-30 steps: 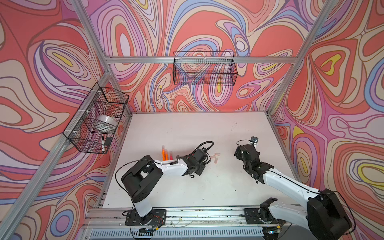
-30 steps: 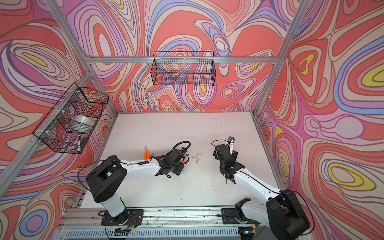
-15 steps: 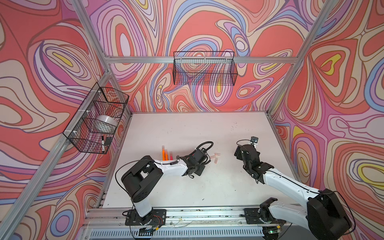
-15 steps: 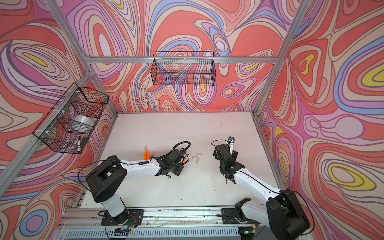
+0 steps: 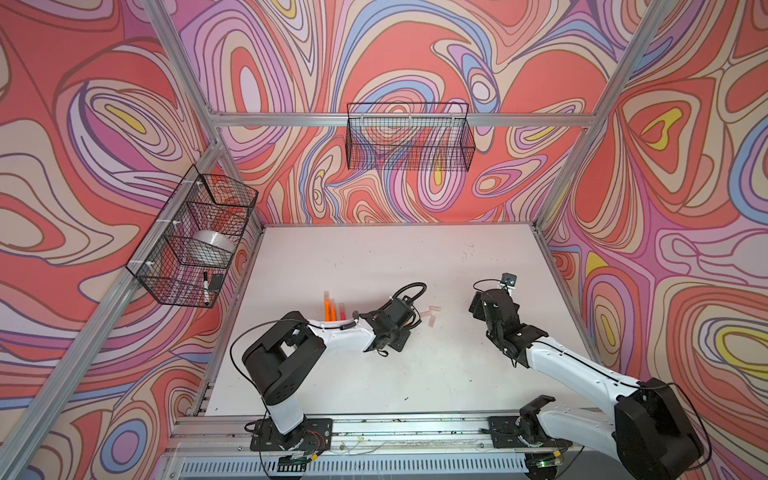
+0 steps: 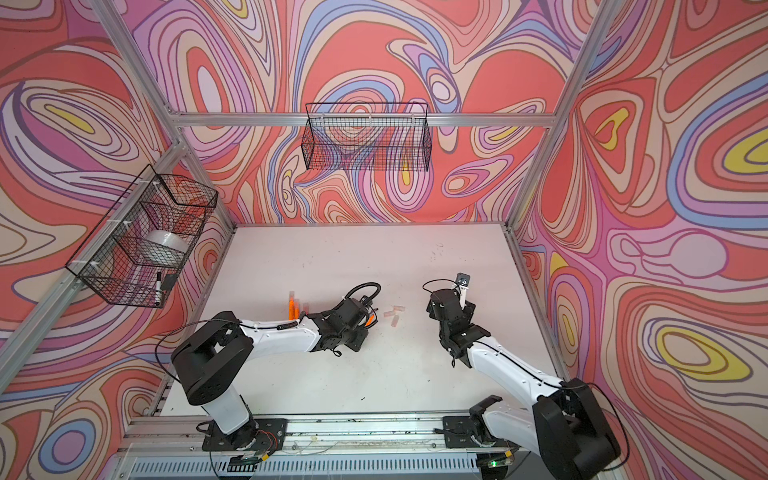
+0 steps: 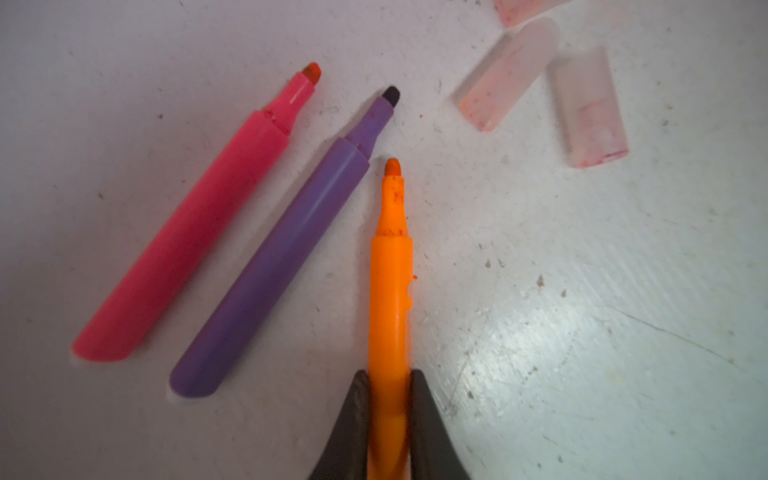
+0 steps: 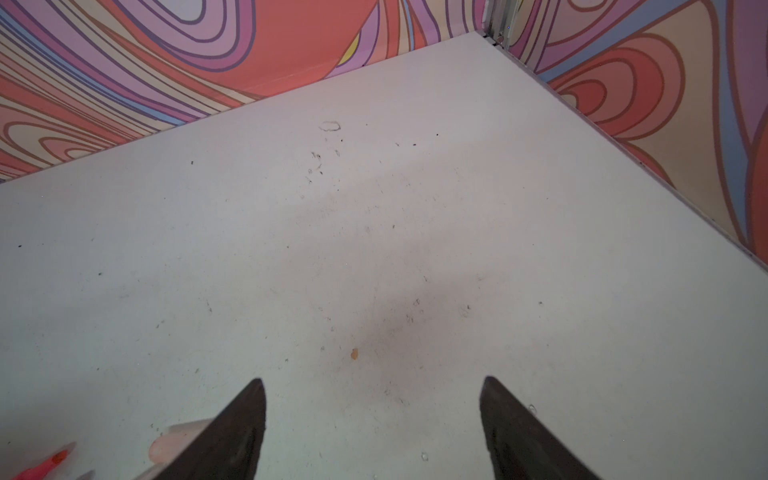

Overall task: Insert the pens into the pen caps
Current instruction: 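Lift the orange marker upright with the left gripper while the right gripper approaches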

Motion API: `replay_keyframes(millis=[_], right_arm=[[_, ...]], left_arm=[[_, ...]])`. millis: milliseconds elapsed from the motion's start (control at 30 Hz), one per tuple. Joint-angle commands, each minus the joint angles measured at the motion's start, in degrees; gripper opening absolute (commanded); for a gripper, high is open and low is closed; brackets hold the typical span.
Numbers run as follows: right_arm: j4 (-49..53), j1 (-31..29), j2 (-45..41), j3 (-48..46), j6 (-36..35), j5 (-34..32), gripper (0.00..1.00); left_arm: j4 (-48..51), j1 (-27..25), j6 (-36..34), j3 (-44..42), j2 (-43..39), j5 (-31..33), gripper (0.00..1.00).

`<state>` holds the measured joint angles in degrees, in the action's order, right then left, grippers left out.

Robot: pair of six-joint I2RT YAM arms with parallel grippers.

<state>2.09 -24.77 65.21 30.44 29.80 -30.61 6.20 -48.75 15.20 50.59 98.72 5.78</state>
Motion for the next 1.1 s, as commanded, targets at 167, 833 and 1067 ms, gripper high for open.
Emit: replay_keyframes(millis=[167,833,1067], right_arm=[[-0.38,-0.25,-14.35,-2.46,8.62,25.66,0.75],[-38.67,-24.53,7.67,-4.36,24.56,27.46,0.61],[-41.37,-24.98,11.94,-3.67,26.62,27.48,0.52]], left_arm=[[-3.48,0.09,2.53,-4.97,-11.55,-1.39,0.0],[-14.08,-1.91,9.06,-15.66,-28.46,-9.7,0.0],[-14.24,-1.88,8.79,-15.5,-29.0,-10.6,0.0]])
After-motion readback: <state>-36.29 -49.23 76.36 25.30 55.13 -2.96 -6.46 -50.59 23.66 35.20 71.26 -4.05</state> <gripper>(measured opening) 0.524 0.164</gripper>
